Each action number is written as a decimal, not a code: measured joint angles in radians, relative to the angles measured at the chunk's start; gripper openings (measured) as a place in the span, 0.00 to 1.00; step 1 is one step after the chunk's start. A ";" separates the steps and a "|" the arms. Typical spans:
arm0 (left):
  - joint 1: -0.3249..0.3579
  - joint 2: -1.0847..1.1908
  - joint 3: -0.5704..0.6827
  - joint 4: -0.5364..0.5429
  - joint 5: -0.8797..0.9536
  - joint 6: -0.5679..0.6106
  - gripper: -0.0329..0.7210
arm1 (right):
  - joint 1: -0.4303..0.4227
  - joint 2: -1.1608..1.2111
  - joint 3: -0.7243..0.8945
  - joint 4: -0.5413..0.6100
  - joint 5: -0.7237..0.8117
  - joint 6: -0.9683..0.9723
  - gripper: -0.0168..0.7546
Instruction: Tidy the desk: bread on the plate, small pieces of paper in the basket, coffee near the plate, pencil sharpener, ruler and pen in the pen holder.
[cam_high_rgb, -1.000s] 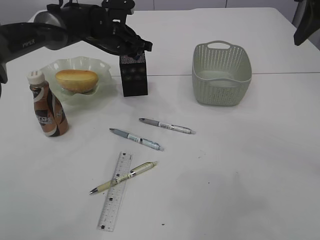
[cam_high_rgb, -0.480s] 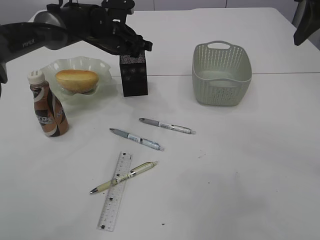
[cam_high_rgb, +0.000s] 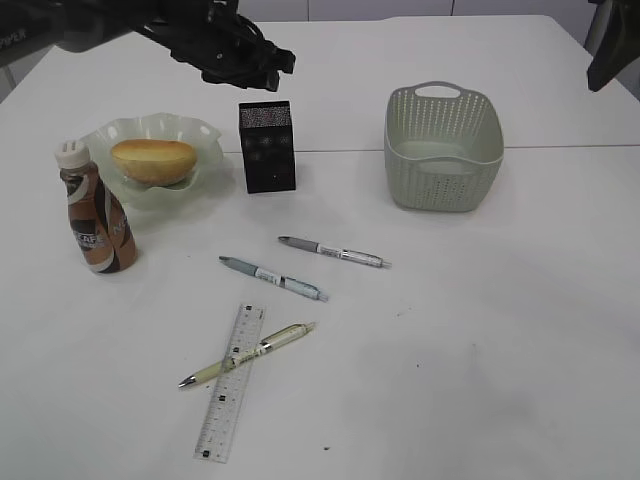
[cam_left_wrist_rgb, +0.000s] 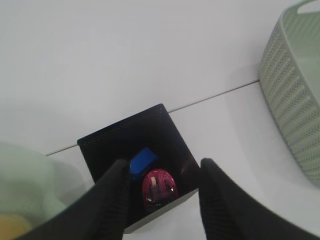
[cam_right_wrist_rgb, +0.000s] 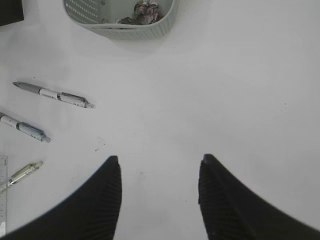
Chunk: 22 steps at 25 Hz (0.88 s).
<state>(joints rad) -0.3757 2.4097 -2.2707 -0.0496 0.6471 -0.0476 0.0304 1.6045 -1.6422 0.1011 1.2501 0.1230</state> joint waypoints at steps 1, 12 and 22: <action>0.000 -0.014 0.000 0.000 0.017 0.000 0.50 | 0.000 0.000 0.000 0.000 0.000 0.000 0.50; 0.000 -0.128 0.000 -0.004 0.544 -0.005 0.50 | 0.000 0.000 0.000 0.000 0.000 0.000 0.50; -0.002 -0.167 0.000 -0.095 0.594 -0.127 0.50 | 0.000 0.000 0.000 0.033 0.000 0.000 0.50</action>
<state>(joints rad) -0.3775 2.2430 -2.2707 -0.1444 1.2415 -0.1744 0.0304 1.6045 -1.6422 0.1344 1.2501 0.1230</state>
